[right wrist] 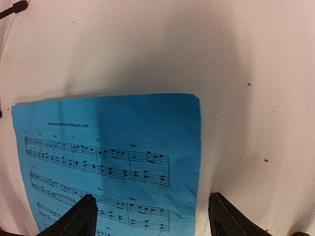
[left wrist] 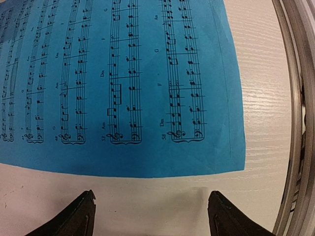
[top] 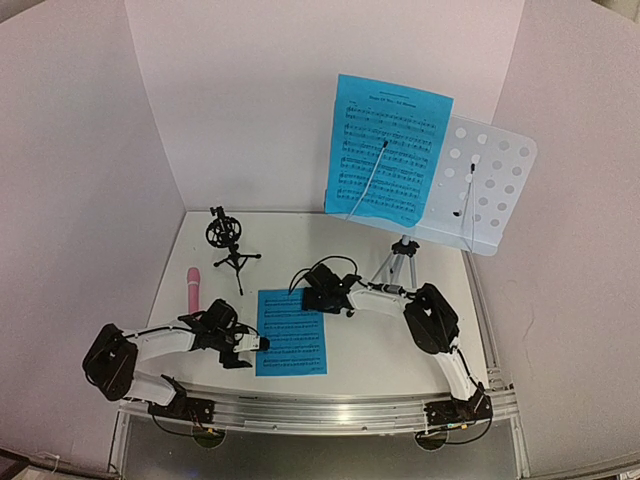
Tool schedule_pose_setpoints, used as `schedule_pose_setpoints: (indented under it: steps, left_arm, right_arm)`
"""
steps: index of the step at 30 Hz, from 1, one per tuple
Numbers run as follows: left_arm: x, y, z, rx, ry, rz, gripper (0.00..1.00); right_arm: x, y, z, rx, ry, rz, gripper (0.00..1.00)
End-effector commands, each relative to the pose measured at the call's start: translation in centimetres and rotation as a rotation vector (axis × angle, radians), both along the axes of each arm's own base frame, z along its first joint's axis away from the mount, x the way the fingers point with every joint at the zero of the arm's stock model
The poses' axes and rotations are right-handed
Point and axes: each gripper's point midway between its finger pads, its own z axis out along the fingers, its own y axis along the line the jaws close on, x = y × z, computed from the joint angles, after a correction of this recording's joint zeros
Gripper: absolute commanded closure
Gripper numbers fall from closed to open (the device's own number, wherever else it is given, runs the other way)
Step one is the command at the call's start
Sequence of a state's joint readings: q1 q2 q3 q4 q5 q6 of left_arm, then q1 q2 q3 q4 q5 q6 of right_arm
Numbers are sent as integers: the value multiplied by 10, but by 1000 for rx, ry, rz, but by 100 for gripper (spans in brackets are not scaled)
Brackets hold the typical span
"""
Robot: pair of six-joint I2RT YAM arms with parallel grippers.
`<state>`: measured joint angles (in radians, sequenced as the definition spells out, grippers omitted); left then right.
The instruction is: Set up the instrument practice props
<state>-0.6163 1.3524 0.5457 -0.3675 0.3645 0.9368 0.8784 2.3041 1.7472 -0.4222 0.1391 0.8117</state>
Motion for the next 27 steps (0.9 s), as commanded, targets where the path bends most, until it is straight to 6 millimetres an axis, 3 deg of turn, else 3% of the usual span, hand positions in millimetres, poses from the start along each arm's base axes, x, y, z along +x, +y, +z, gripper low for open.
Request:
schedule_pose_setpoints:
  steps: [1,16,21,27]
  left_arm:
    - [2,-7,-8,-27,-41,-75,23]
    - [14,-8,-20,7,-85,-101,26]
    - [12,-7,-20,10,-83,-108,26]
    - [7,-3,-23,27,-77,-122,27]
  right_arm:
    - [-20,-1,-37,53,116,8,27]
    - [-49,10,-27,362,183,18,34]
    - [-53,13,-27,409,192,23,52]
    - [-47,5,-15,397,142,-3,62]
